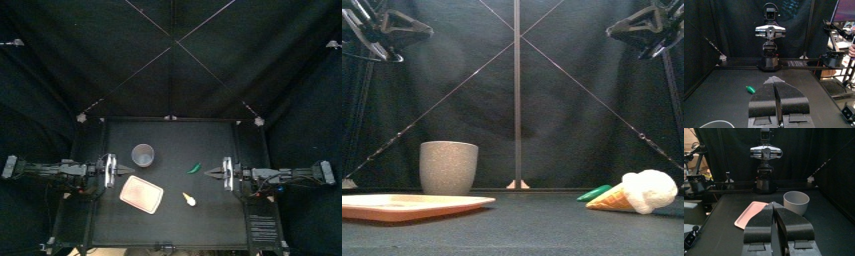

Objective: Pick the green pepper then place it in the grey bowl
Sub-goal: Pick the green pepper

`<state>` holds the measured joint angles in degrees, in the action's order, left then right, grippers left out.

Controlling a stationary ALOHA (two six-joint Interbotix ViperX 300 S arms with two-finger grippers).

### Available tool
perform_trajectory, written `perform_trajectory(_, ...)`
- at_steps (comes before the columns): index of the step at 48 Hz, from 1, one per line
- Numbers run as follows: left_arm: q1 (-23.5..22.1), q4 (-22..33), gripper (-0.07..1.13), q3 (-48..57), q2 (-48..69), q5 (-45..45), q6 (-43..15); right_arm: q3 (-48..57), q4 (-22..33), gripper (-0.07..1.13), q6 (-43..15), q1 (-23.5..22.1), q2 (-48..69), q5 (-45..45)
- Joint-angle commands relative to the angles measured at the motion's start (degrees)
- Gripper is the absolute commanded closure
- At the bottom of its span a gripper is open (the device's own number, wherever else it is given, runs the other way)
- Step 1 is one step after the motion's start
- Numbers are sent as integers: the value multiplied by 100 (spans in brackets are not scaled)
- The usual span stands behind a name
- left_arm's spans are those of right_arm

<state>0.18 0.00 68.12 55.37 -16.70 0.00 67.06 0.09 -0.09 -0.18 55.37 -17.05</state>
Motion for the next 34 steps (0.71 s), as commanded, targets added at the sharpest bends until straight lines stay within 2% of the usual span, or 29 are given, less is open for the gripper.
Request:
perform_trajectory(1, 123, 26, 98, -26, -44, 105, 9, 62, -26, 96, -70, 0, -141, 88)
perform_trajectory(10, 141, 105, 98, -18, -35, 211, -9, 35, -255, 96, -299, -26, -387, 791)
perform_trajectory(20, 246, 105, 97, -18, -35, 246, -18, -97, -492, 91, -422, -35, -633, 923)
perform_trajectory(25, 290, 97, 97, -18, -35, 246, -18, -141, -510, 81, -422, -62, -729, 923)
perform_trajectory(34, 334, 105, 97, -18, -35, 246, -18, -149, -483, 49, -422, -79, -861, 923)
